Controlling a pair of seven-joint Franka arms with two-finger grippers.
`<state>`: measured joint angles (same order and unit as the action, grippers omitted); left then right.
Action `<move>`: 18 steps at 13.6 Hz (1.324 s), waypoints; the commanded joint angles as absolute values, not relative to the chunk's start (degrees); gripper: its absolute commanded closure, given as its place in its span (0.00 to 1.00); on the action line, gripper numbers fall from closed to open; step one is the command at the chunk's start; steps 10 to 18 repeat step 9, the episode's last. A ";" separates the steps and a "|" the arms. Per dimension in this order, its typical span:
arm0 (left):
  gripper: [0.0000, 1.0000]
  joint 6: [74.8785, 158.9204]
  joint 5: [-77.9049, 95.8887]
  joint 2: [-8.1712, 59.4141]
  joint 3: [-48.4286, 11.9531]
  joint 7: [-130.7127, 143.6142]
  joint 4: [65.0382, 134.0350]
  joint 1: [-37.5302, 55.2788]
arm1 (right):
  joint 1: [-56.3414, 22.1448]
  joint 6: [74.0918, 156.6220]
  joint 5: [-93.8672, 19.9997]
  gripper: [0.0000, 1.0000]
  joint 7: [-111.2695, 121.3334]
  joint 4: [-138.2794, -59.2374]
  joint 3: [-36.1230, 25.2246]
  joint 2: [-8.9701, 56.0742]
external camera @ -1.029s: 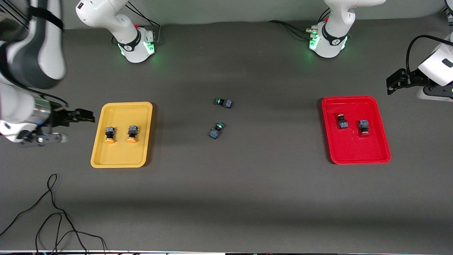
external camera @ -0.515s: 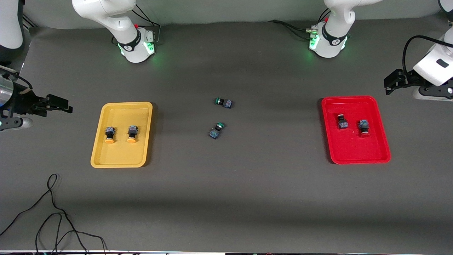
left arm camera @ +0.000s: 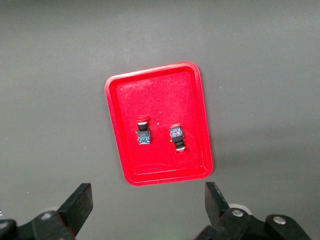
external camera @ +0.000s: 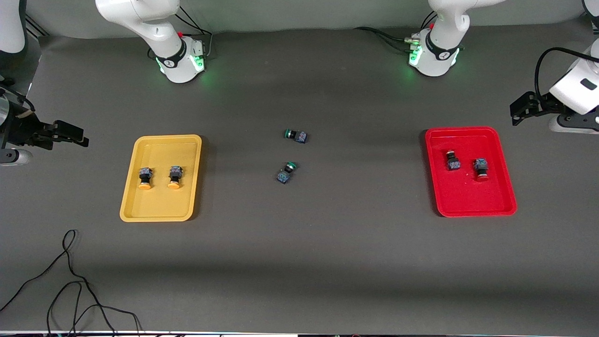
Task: Place red and yellow buttons in trays
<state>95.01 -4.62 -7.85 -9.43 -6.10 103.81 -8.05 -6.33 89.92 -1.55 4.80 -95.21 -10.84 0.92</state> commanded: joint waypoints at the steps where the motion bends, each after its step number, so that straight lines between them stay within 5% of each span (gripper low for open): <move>1: 0.00 94.13 -5.36 -7.65 -10.02 -5.45 103.54 -9.75 | -6.42 88.33 0.09 0.00 2.72 -93.96 -10.02 0.26; 18: 0.00 94.04 -5.36 -7.21 -10.02 -5.36 103.36 -10.20 | -6.42 86.48 1.05 0.00 2.46 -92.37 -10.02 1.76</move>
